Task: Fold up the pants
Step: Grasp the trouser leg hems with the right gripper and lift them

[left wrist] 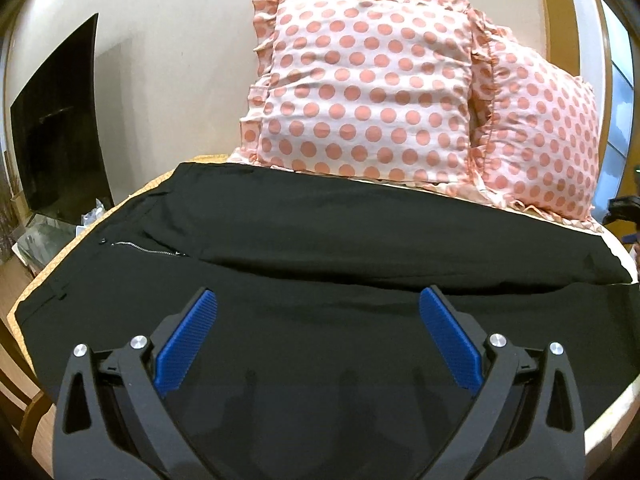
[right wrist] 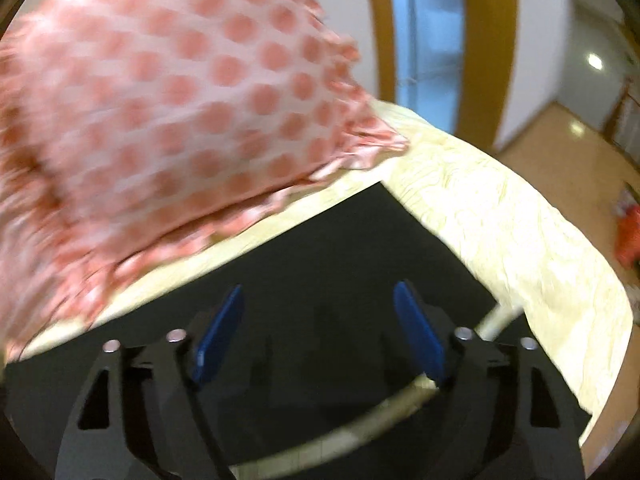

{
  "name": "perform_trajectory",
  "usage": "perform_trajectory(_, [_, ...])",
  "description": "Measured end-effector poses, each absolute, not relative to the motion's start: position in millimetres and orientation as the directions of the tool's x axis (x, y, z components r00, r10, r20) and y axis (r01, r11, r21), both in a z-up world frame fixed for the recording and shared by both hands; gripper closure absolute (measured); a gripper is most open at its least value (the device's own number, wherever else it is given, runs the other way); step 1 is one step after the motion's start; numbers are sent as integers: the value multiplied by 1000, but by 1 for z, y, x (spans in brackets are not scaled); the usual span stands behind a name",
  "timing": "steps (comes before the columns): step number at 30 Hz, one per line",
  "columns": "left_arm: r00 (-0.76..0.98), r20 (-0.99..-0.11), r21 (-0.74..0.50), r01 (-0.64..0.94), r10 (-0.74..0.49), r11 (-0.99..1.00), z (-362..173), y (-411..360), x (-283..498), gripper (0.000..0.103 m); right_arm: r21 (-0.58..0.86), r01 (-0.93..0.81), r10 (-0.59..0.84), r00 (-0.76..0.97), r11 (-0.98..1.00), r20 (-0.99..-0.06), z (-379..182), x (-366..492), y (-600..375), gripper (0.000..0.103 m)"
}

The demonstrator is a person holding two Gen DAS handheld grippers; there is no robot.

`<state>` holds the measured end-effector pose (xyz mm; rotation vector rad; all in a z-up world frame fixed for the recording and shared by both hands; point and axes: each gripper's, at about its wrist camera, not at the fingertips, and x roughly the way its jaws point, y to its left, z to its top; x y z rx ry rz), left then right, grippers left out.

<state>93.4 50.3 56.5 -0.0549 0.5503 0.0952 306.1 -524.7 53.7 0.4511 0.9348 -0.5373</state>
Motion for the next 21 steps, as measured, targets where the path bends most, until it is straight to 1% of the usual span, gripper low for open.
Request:
perform_trajectory(3, [841, -533, 5, -112, 98, 994, 50, 51, 100, 2, 126, 695, -236, 401, 708, -885, 30, 340, -545, 43])
perform_trajectory(4, [837, -538, 13, -112, 101, 994, 48, 52, 103, 2, 129, 712, -234, 389, 691, -891, 24, 348, -547, 44])
perform_trajectory(7, [826, -557, 7, -100, 86, 995, 44, 54, 109, 2, 110, 744, -249, 354, 659, -902, 12, 369, -552, 45])
perform_trajectory(11, [807, -587, -1, -77, 62, 997, 40, 54, 116, 2, 36, 761, -308, 304, 648, -902, 1, 387, -549, 45])
perform_trajectory(13, [803, -594, -7, -73, 55, 997, 38, 54, 116, 2, -38, 750, -362, 274, 661, -891, -2, 390, -545, 54])
perform_trajectory(14, [801, -596, -10, -74, 53, 997, 38, 55, 117, 2, -53, 742, -380, 279, 669, -882, -3, 388, -544, 61])
perform_trajectory(16, [798, -600, -19, -76, 49, 997, 37, 56, 117, 2, -39, 739, -383, 303, 673, -873, -3, 379, -545, 75])
perform_trajectory(17, [797, -602, -25, -78, 47, 997, 37, 57, 116, 2, -26, 738, -379, 316, 674, -870, 0, 373, -546, 84])
perform_trajectory(19, [797, -603, -35, -81, 44, 996, 37, 58, 116, 2, 47, 725, -334, 372, 687, -866, 4, 355, -550, 89])
perform_trajectory(20, [798, -602, -39, -82, 42, 996, 37, 59, 116, 2, 80, 721, -313, 394, 688, -864, 6, 346, -553, 96])
perform_trajectory(21, [799, -600, -42, -82, 41, 996, 37, 59, 115, 2, 120, 715, -289, 423, 689, -859, 8, 338, -555, 99])
